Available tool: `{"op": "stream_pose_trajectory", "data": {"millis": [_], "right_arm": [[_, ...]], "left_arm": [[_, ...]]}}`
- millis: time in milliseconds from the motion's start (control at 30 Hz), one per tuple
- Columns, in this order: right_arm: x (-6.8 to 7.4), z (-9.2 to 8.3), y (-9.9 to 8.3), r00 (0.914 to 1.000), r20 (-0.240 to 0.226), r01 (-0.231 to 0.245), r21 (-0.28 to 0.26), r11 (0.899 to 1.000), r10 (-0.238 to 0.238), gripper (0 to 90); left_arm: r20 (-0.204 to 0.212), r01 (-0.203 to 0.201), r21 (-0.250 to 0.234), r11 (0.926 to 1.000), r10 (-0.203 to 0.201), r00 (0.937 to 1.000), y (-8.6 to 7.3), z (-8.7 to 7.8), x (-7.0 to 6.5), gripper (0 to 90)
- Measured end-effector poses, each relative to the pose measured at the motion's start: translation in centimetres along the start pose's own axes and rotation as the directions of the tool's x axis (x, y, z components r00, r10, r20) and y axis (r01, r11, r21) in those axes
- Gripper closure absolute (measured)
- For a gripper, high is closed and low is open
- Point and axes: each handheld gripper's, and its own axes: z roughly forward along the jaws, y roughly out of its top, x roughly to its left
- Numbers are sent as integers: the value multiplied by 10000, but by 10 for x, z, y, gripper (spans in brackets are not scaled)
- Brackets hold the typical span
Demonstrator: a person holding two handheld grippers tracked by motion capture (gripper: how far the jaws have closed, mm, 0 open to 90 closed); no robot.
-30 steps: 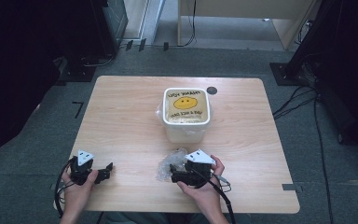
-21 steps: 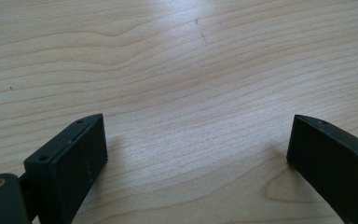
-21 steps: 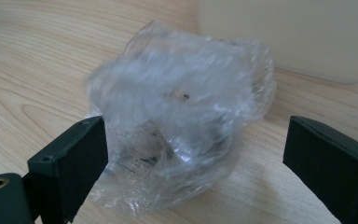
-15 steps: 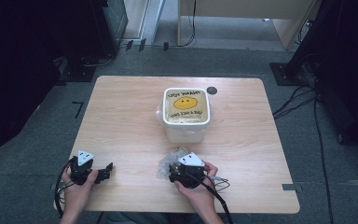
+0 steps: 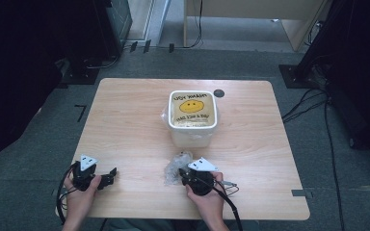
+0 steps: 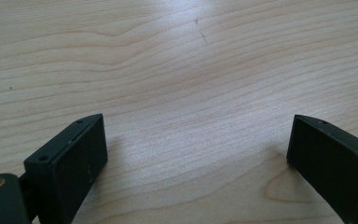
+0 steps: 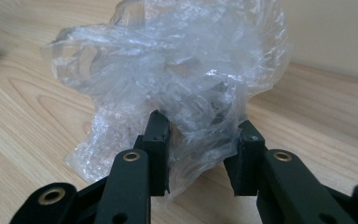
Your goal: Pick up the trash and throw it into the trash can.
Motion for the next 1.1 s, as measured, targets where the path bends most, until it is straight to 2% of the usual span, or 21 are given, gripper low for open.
{"op": "stream_pose_trajectory", "data": {"millis": [433, 467, 600, 800, 1100], "right_arm": [[4, -27, 13, 9996, 240, 204, -1050, 9943, -180, 642], [7, -33, 18, 9989, 322, 369, -1267, 9913, -330, 636], [10, -43, 25, 9982, 398, 498, -1571, 9863, -440, 632], [12, -58, 36, 9980, 450, 522, -1989, 9786, -440, 619], [4, -75, 56, 9964, 796, 476, -2633, 9635, -275, 610]], "left_arm": [[1, 0, -2, 10000, 0, 10000, 0, 0, 0, 47], [0, 0, -2, 10000, 0, 10000, 0, 0, 0, 46], [1, 2, -2, 10000, -2, 10000, 0, 0, 0, 47], [0, 0, -1, 10000, 0, 10000, 0, 0, 0, 47], [-2, 1, 1, 10000, -1, 10000, 0, 0, 0, 47]]}}
